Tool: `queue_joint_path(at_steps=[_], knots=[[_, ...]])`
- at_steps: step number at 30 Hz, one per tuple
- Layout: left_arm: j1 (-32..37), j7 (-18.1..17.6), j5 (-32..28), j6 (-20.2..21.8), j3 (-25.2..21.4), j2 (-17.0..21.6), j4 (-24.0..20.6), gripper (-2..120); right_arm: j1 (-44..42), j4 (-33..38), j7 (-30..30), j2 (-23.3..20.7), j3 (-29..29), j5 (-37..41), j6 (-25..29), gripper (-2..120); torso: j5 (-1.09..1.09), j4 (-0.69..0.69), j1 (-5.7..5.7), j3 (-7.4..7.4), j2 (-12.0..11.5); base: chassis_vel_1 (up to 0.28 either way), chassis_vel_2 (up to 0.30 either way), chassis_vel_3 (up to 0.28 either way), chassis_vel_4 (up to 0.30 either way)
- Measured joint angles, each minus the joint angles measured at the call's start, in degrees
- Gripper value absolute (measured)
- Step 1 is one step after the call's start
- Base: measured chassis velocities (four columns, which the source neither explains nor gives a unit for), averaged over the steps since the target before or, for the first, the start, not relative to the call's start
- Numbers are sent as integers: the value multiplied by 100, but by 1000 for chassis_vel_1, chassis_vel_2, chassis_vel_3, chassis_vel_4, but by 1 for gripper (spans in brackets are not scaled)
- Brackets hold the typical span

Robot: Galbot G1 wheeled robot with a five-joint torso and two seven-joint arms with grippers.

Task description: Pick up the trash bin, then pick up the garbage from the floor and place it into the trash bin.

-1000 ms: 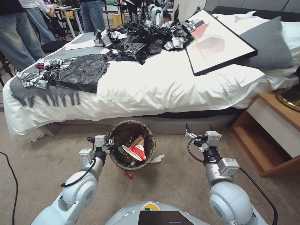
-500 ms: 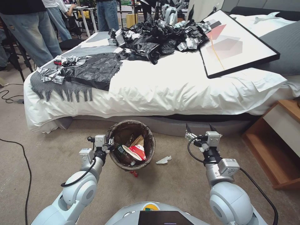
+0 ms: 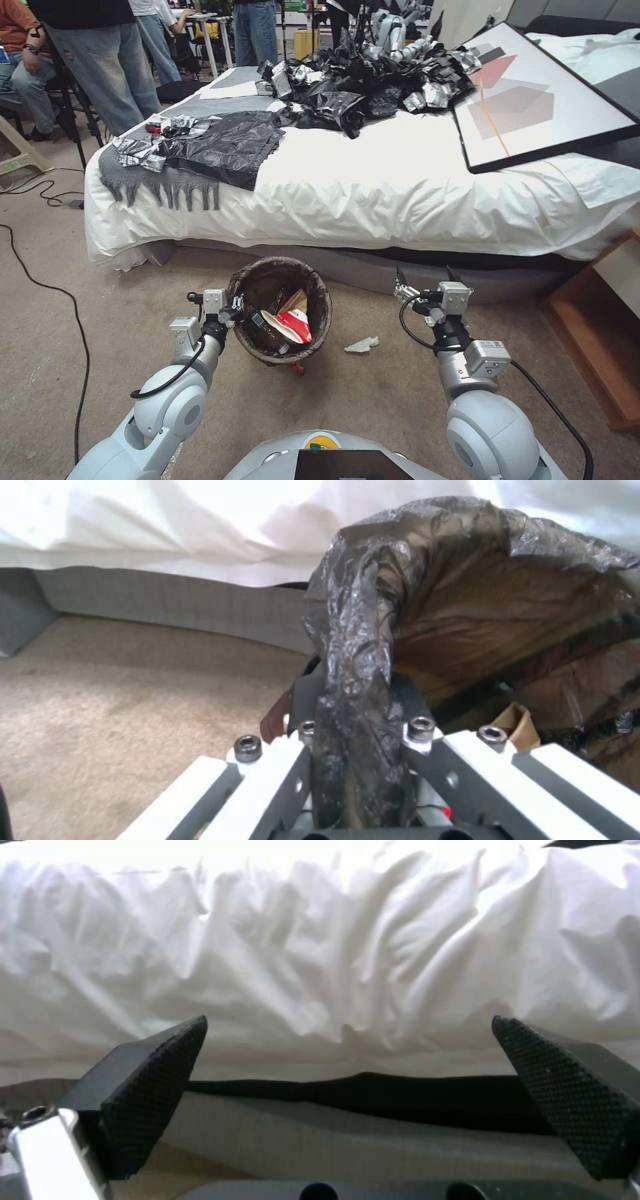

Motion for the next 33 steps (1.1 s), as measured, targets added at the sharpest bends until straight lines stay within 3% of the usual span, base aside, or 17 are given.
queue_joint_path(at_steps=[27, 29, 31, 33], knots=[[-5, -5, 82, -3, -19, 2, 23, 5, 9, -35, 13, 12, -21, -20, -8, 100, 0, 0, 0, 0, 0, 9, 12, 11, 12], [-12, -6, 82, -3, -19, 2, 26, 5, 22, -50, 134, 1, -32, 116, -79, 100, -1, -1, 0, 0, 0, 0, 0, 0, 0], [-51, -9, 84, -4, -32, 0, 38, 5, 294, -359, 886, -81, -94, 1428, -615, 100, -1, 1, 0, 1, -1, 0, 0, 0, 0], [-52, -10, 85, -4, -33, 0, 40, 5, 374, -408, 1006, -84, -116, 1680, -698, 100, 5, -1, 1, 2, -1, 0, 0, 0, 0]])
